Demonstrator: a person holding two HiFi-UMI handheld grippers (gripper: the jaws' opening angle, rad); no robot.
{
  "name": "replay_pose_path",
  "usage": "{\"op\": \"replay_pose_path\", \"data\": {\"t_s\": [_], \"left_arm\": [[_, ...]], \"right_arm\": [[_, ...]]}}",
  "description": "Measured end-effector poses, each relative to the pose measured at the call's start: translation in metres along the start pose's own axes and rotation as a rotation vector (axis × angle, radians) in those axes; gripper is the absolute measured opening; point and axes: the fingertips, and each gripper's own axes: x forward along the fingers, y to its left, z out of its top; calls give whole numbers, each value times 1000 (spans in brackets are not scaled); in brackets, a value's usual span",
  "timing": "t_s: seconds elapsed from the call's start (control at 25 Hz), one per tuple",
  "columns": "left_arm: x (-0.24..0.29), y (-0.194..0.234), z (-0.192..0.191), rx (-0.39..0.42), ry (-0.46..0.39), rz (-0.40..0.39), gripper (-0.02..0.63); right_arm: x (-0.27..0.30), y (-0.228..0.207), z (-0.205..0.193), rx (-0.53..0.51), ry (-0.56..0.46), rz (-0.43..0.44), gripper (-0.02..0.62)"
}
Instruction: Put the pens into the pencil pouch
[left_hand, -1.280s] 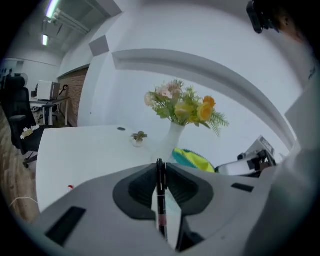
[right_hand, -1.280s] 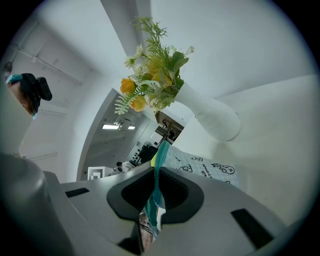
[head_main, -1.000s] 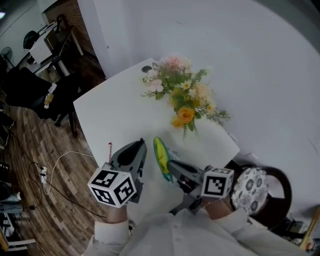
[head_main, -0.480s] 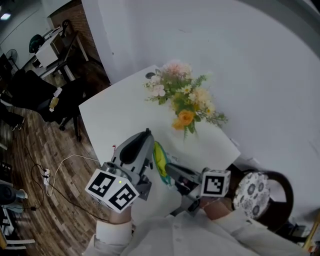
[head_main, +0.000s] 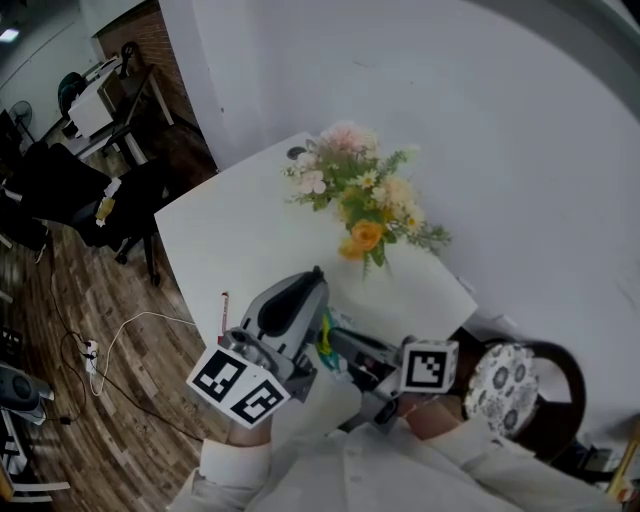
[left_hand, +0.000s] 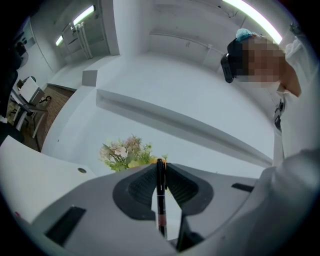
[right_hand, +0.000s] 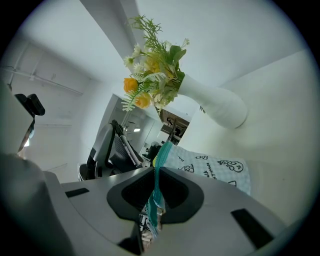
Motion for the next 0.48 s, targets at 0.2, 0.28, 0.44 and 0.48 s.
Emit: {"op": "replay_pose_path", "data": {"t_s": [0.2,0.28,0.44,0.48], "left_arm": [[-1,6,-9,14,-3,25,58],[-4,11,-11,24,-20,46,58],[-10,17,-16,44,-40,75,58],[-11,18,-18,47,-33,74,58]], "right_arm": [[-2,-1,1,9,-9,-4,34],[-2,-1,3,14,-15,2,34],[-2,-1,4,16,-20,3,34],[-2,-2,4,15,-20,2,34]]}}
